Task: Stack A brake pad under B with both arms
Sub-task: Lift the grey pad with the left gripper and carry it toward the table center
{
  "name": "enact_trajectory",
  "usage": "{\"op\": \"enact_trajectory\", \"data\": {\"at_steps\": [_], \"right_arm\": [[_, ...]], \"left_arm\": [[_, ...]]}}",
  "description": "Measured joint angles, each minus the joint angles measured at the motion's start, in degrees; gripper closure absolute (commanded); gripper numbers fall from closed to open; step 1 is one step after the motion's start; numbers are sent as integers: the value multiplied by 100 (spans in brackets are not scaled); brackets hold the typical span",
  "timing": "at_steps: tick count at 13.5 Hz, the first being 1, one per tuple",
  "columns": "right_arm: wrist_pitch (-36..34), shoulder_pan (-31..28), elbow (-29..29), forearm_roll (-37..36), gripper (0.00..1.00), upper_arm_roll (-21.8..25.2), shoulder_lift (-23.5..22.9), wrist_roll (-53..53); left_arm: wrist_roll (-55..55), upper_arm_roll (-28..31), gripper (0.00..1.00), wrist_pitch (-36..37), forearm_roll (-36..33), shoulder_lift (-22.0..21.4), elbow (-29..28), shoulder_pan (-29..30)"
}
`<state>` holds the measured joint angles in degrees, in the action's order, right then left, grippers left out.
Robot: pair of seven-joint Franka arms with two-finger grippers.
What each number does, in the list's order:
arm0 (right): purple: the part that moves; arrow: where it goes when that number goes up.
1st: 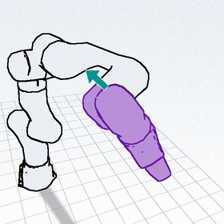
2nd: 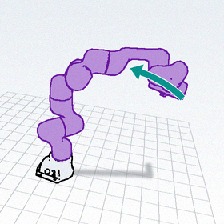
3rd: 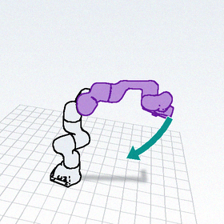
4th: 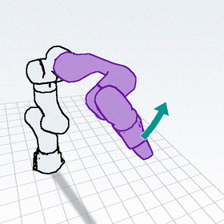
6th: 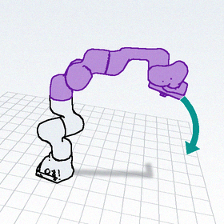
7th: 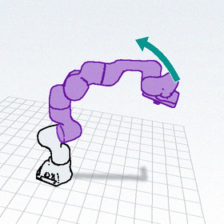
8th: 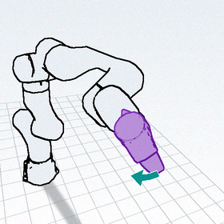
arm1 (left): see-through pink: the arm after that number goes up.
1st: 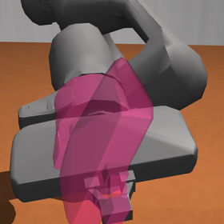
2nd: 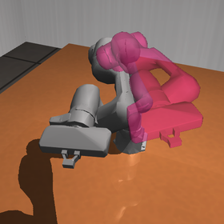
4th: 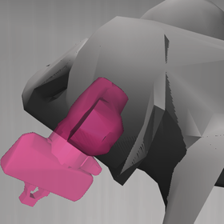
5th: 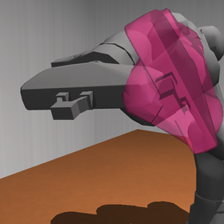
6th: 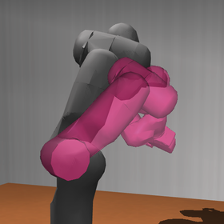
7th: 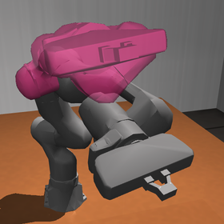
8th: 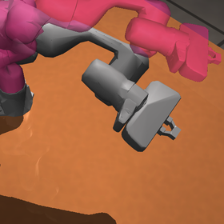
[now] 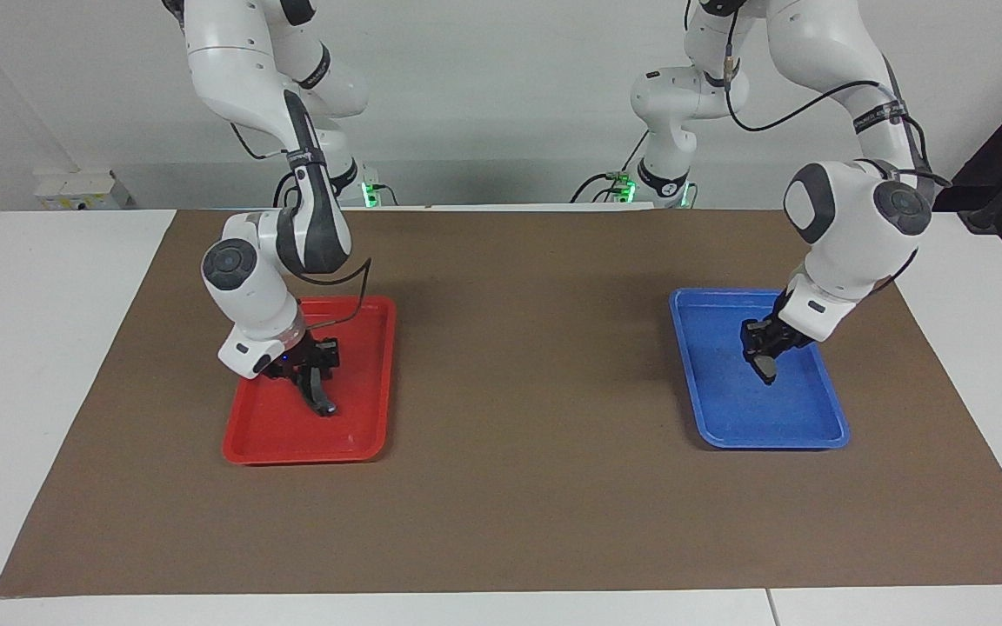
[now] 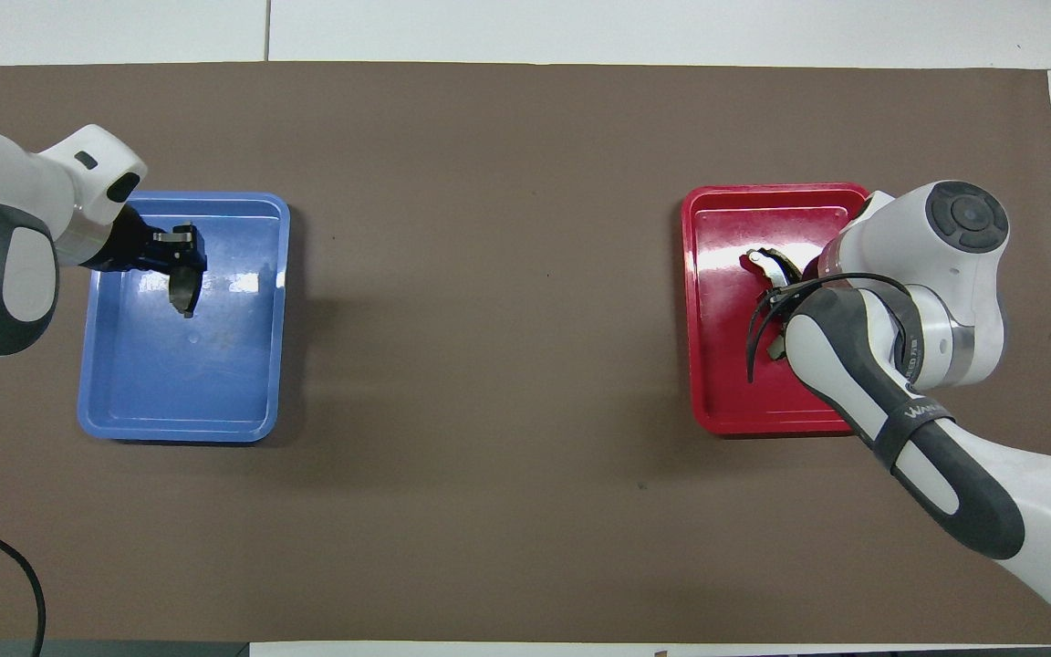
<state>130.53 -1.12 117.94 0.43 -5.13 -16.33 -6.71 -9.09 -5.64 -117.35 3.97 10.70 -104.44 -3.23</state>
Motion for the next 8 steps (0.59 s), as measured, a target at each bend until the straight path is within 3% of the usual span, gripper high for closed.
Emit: {"op": "enact_trajectory", "data": {"at_steps": [1, 5, 8], "right_arm": [[-4, 0, 0, 0, 52, 0, 0, -12], [-35, 0, -9, -4, 94, 14, 2, -27], [-232, 0, -81, -4, 100, 16, 3, -28]], "left_arm": [[-495, -168, 99, -1, 0, 4, 112, -222], [-2253, -384, 99, -101, -312, 131, 373, -1439], [-3237, -390, 99, -425, -653, 636, 579, -2232]]}}
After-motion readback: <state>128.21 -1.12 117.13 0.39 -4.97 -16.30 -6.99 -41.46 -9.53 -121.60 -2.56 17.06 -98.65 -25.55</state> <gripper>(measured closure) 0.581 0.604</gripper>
